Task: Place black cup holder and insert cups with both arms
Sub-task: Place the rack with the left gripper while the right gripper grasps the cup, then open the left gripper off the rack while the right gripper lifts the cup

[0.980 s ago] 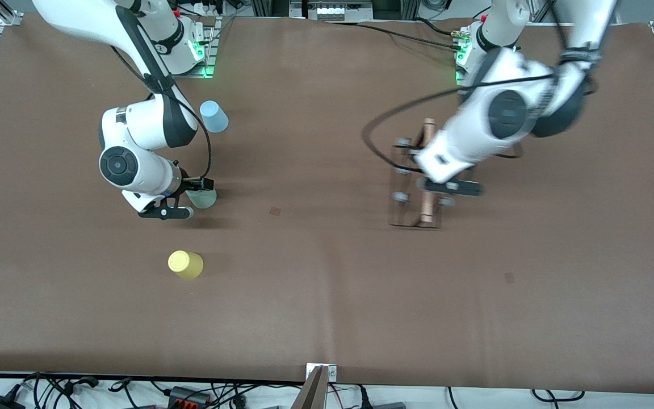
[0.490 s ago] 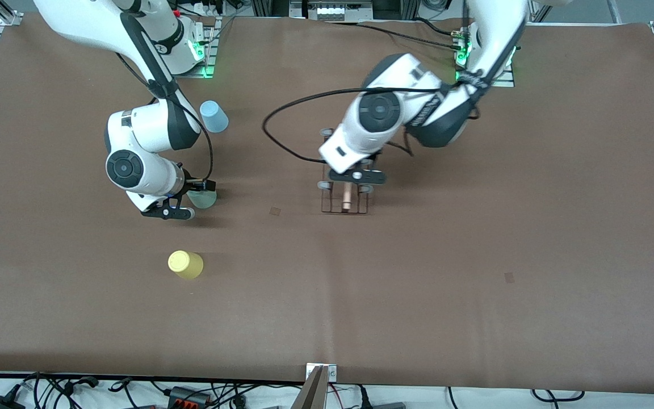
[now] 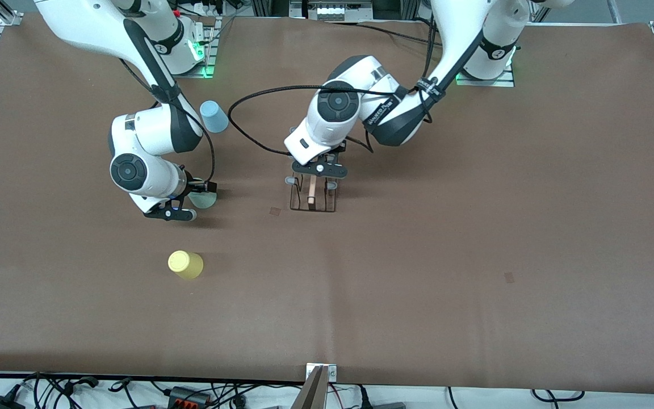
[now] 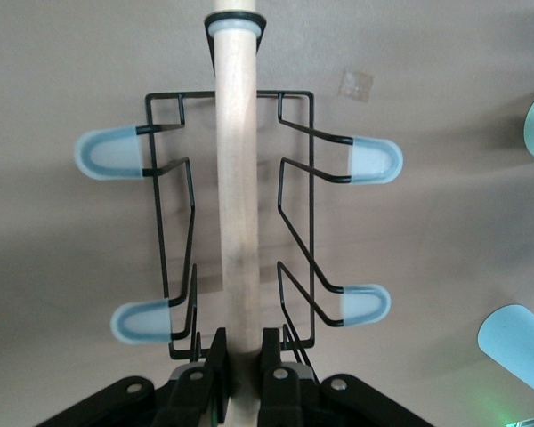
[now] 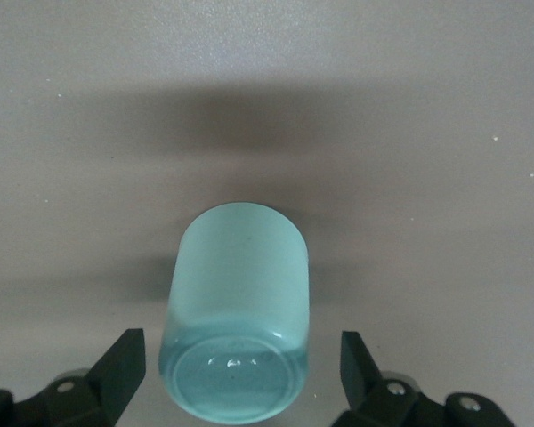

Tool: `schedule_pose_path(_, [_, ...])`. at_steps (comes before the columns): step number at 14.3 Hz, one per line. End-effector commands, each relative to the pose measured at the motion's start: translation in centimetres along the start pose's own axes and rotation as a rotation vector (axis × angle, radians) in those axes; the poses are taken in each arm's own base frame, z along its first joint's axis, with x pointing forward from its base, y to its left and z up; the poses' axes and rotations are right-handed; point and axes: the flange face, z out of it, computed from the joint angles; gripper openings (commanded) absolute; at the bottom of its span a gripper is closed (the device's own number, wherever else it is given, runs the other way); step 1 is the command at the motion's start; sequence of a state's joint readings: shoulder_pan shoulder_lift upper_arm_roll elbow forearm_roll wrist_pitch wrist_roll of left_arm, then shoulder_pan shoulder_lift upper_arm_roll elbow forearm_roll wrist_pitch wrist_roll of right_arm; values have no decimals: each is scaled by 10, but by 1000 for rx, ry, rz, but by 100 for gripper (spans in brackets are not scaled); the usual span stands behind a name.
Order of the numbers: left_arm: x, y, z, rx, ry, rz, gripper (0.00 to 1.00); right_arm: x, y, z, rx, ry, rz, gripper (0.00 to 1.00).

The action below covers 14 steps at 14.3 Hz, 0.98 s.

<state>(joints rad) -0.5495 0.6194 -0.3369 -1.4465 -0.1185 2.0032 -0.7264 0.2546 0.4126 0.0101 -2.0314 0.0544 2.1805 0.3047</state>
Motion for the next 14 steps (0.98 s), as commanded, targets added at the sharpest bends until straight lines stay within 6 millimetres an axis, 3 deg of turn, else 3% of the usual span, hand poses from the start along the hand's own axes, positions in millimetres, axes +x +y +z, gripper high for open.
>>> schedule_pose_path(1, [7,4,-6,-20,13,-16,14,-3,-2,1,11,-1,12,69])
schedule_pose_path(4, [12,-1,-12,-26,16,-45,38,-1,-3,-3,11,4,7,46])
schedule_pose_path(6, [23,-20,-37,-24,31,-67,100,1,-5,-8,13,10,-8,35])
schedule_pose_path(7, [23,-31,-61,-13,35,-74,100,4,-6,-17,12,9,-18,32])
schedule_pose_path(9, [37,-79,-111,-3,29,-142,100,7,-13,-41,5,-2,-40,29])
schedule_pose_path(12, [50,-156,-165,43,-9,-139,100,3,-43,-117,-7,-49,-94,29])
schedule_pose_path(14, [63,-209,-186,46,-25,-146,100,-13,-74,-153,1,-74,-133,28])
